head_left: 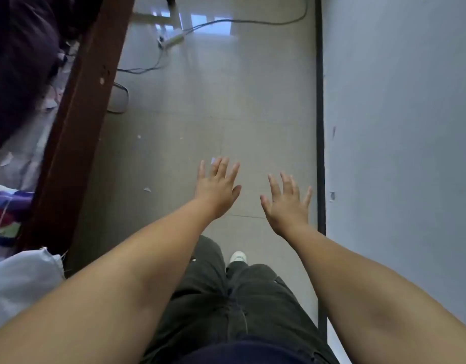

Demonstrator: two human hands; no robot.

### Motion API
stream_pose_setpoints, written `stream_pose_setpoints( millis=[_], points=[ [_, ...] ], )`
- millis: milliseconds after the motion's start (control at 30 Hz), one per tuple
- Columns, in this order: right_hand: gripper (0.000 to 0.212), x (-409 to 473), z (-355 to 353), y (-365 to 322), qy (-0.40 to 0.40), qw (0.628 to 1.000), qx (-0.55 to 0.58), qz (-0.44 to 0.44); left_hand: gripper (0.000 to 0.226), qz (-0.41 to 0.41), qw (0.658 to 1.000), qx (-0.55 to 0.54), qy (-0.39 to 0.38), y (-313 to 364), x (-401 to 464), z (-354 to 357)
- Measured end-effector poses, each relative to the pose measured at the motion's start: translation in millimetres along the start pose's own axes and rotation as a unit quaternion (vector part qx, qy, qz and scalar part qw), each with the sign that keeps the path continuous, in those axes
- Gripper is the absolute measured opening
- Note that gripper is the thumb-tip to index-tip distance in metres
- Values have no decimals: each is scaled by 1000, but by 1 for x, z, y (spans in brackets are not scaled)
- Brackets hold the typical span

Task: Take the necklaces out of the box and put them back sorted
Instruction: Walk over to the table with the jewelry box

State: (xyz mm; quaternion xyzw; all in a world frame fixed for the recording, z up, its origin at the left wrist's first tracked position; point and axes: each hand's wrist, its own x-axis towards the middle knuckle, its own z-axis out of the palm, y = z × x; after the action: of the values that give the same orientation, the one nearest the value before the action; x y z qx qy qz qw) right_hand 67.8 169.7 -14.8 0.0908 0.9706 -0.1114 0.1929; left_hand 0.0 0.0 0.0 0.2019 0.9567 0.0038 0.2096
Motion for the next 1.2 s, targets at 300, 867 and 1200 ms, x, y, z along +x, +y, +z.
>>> stream_pose_setpoints(
  millis=[300, 867, 1200],
  points=[
    [58, 133, -49, -17, 21, 1000, -20, 3, 59, -11, 999, -13, 29, -42, 116, -49],
    [59, 422, -197, -2, 51, 996, -5, 68, 60, 89, 995, 48, 25, -86, 428, -215],
    [58, 624, -311, 66, 9, 998, -47, 27, 59, 19, 1000, -6, 15, -73, 627, -306]
  ],
)
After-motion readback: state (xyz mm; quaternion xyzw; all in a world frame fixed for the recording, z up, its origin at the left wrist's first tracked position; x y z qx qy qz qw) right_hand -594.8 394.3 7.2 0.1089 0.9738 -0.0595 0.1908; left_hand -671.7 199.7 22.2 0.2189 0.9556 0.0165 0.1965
